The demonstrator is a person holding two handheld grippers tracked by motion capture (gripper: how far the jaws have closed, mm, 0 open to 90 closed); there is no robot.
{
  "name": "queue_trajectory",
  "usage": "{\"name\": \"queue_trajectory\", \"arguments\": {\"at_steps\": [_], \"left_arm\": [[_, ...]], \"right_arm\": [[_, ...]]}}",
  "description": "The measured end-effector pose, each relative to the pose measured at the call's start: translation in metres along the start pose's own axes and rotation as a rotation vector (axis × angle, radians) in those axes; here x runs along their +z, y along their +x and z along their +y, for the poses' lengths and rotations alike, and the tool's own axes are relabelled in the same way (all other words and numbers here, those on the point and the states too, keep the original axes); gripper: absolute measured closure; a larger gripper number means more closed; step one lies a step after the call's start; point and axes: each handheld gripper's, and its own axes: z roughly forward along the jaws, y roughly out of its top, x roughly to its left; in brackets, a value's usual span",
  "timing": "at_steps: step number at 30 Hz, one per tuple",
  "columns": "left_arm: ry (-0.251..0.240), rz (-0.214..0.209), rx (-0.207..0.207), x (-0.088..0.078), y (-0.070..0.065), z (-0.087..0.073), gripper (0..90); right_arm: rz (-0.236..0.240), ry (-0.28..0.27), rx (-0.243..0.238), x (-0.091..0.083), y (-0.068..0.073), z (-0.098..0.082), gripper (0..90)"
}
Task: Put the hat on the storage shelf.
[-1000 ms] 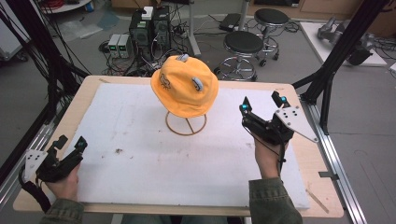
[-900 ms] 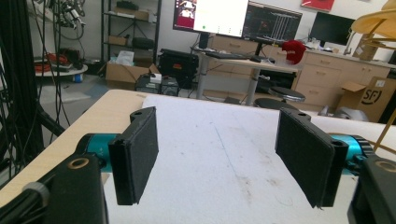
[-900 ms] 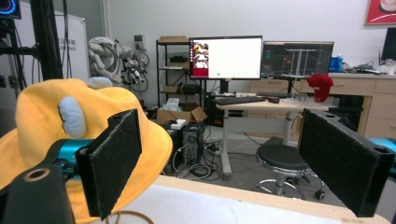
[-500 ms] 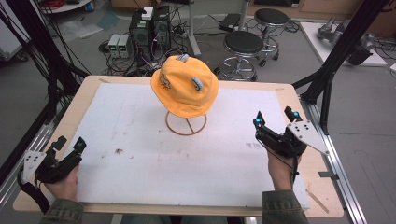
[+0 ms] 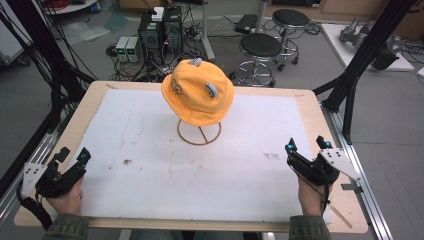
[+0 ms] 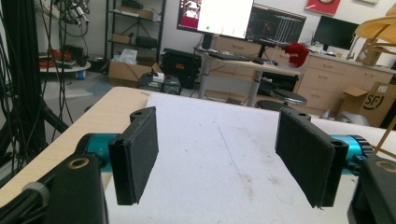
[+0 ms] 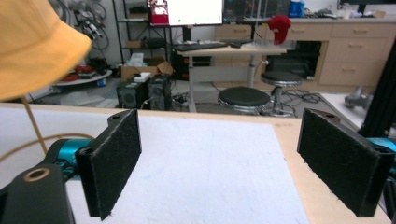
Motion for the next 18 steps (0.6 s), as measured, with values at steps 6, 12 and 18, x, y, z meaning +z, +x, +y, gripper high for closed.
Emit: {"name": "queue_trajectory", "arguments": {"at_steps": [6,12,18], "left_arm": [[-0.002,-0.001,-0.003,-0.001,-0.001,0.0,30.2],[-0.002,0.002,-0.006,-0.001,0.0,0.0,30.2],[0.001,-0.005,-0.008,0.0,-0.001,-0.001,30.2]], "right_arm": [[-0.025,0.042,0.004,0.002,-0.012,-0.019,12.5],[-0.041,0.085,0.023,0.009,-0.019,-0.04,12.5],[-0.06,0.102,0.015,0.008,-0.021,-0.051,12.4]]}}
